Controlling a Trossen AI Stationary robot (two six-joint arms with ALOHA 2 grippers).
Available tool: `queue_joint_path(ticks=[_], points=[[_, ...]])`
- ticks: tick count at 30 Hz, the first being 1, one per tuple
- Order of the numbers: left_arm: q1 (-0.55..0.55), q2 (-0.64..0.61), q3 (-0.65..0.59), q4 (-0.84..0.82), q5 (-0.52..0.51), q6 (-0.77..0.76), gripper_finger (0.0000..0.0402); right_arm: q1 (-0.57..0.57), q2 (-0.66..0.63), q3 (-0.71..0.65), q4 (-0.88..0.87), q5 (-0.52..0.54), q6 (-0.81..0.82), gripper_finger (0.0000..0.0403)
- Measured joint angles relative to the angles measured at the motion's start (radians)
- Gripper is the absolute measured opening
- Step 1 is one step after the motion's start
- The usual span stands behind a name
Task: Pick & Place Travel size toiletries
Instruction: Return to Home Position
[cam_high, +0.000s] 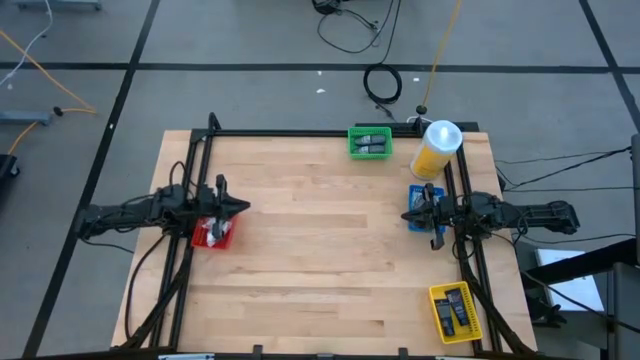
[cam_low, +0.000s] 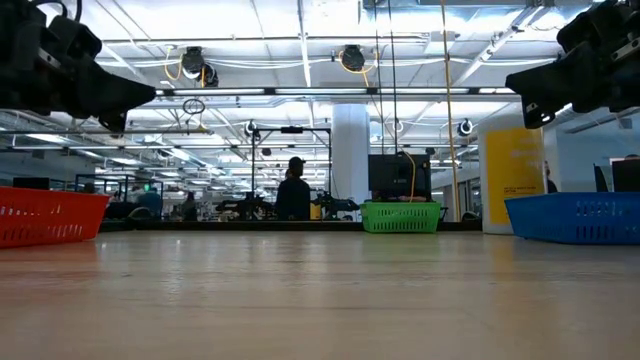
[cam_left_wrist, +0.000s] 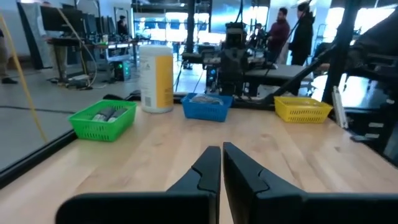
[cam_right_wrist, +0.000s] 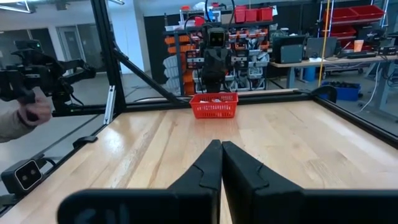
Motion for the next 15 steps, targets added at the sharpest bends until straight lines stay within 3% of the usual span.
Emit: queue_joint_path(ticks=[15], points=[[0.000,0.007,0.000,0.003,-0.012,0.007,0.0012,0.000,0.000,0.000,0.000,0.000,0.000,0.0004]])
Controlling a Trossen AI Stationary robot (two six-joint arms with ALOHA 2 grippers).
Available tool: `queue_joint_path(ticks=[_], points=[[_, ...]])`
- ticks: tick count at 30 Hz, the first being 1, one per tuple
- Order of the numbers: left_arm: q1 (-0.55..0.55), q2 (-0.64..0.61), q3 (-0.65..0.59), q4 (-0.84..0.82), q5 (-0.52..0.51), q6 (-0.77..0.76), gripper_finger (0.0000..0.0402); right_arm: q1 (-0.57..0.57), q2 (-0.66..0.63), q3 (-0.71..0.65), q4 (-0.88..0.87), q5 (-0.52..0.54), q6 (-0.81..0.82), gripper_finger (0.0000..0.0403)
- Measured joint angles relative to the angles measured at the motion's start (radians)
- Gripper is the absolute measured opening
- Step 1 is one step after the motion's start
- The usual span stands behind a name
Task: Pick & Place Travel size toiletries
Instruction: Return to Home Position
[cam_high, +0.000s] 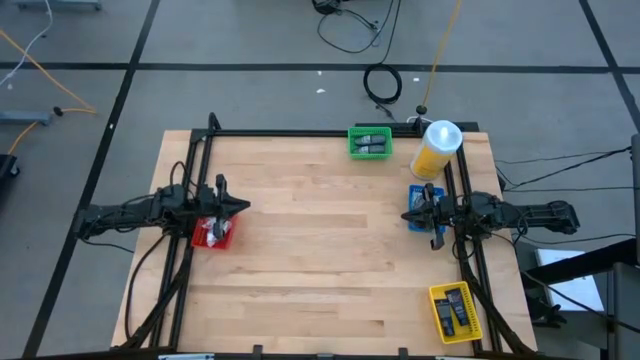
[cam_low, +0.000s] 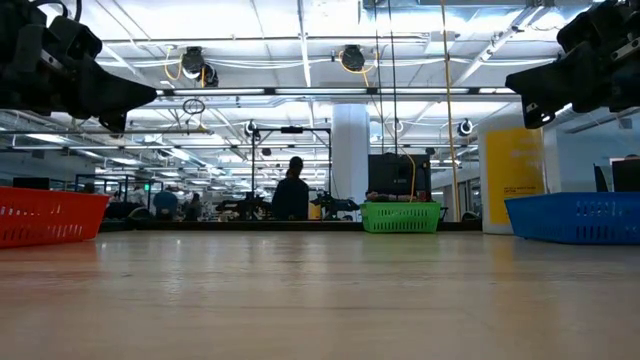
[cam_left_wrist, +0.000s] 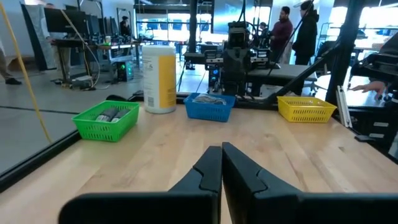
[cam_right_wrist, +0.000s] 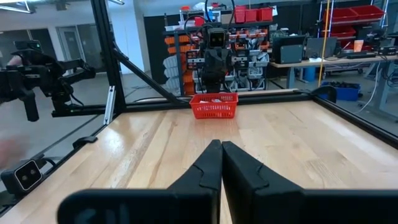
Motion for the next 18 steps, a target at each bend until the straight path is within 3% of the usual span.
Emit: queue_joint_path(ticks=[7,11,18], points=[[0.000,0.000,0.000,0.000,-0.001,0.000,0.0025,0.000,0.000,0.000,0.000,0.000,0.000,0.0004],[-0.022,-0.016,0.000,-0.001,0.001,-0.077,0.0026,0.000,0.000,0.000,0.000,0.000,0.000,0.0004],[-0.076,-0.015,0.000,-0.002,0.005,-0.015,0.0026,0.000,0.000,0.000,0.000,0.000,0.000,0.0004]])
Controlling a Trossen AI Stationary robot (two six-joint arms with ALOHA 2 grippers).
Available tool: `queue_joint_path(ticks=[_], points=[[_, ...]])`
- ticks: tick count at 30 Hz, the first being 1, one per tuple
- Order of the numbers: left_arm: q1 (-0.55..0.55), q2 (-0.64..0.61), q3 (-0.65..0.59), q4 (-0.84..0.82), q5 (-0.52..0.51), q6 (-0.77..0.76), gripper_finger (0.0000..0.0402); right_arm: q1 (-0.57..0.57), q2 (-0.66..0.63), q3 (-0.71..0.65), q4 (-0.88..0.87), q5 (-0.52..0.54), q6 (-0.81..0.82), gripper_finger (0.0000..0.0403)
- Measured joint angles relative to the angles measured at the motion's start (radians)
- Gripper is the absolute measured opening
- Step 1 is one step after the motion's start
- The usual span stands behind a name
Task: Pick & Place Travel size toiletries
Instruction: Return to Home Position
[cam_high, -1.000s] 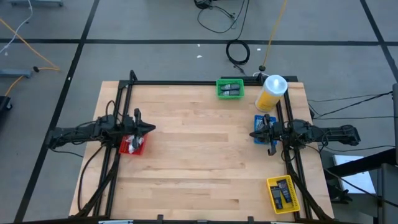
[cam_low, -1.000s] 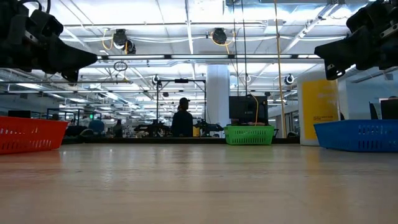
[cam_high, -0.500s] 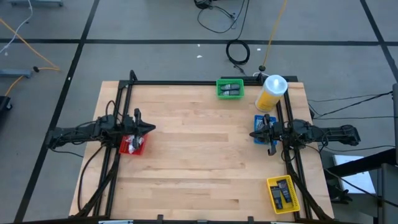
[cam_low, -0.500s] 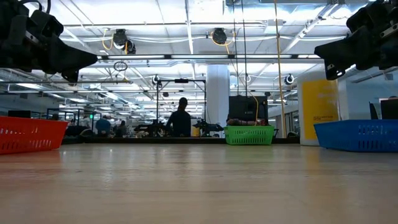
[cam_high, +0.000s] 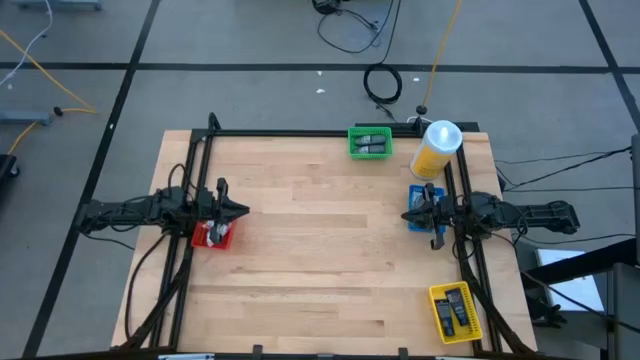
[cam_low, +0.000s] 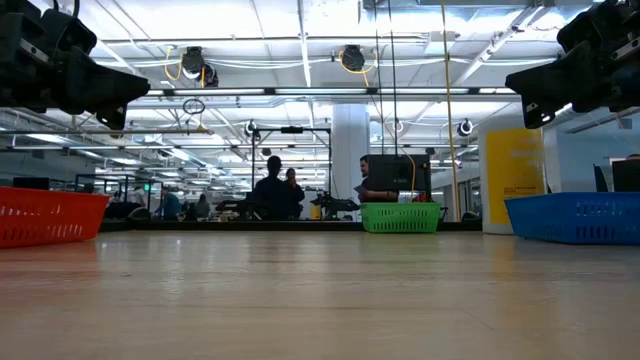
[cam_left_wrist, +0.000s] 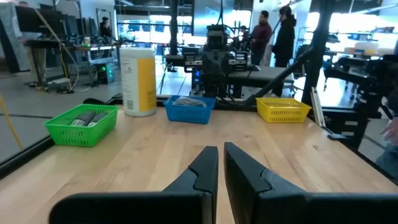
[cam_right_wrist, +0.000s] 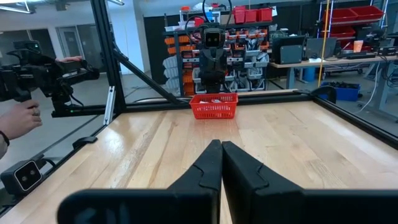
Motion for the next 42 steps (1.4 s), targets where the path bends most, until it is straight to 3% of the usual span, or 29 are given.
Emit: queue_joint_path(ticks=[42], points=[[-0.010,0.001,-0.002,0.031,-0.010,0.015,0.0026,0.000,0.000,0.000,0.000,0.000,0.000,0.0004]])
